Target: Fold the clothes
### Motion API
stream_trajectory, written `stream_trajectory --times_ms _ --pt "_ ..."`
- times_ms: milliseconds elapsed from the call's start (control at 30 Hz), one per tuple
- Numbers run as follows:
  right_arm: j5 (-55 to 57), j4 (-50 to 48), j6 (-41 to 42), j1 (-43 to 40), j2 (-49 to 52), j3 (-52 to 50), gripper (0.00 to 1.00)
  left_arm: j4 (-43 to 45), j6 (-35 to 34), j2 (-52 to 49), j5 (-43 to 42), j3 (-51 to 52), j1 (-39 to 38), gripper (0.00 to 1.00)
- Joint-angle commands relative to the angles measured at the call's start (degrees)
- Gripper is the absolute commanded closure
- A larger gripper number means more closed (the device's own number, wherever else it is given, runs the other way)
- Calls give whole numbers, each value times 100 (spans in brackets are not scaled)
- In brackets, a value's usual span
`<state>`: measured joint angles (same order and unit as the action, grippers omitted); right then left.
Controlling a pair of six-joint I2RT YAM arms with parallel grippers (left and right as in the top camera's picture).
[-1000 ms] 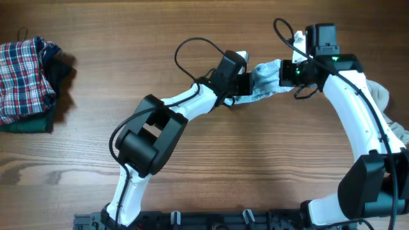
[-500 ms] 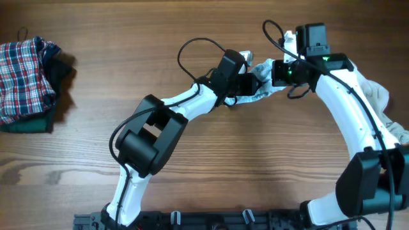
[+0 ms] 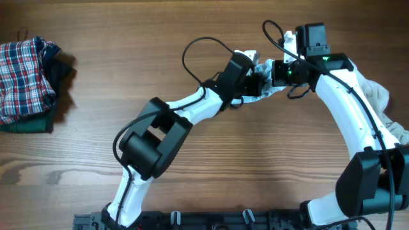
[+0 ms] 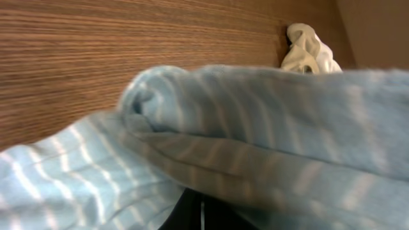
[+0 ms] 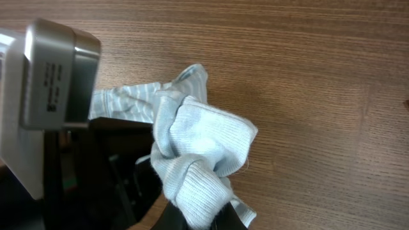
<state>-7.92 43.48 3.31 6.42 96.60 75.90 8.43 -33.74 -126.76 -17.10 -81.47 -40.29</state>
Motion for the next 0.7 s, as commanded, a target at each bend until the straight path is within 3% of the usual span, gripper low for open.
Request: stream_trajectory --times_ms 0,500,667 --pt "-98 9 -31 17 83 13 96 92 46 -243 221 9 -42 96" --pt "-122 -42 -11 17 457 9 95 153 66 -343 308 9 -31 96" --pt "-122 -59 140 76 457 9 96 -22 310 -50 2 9 420 96"
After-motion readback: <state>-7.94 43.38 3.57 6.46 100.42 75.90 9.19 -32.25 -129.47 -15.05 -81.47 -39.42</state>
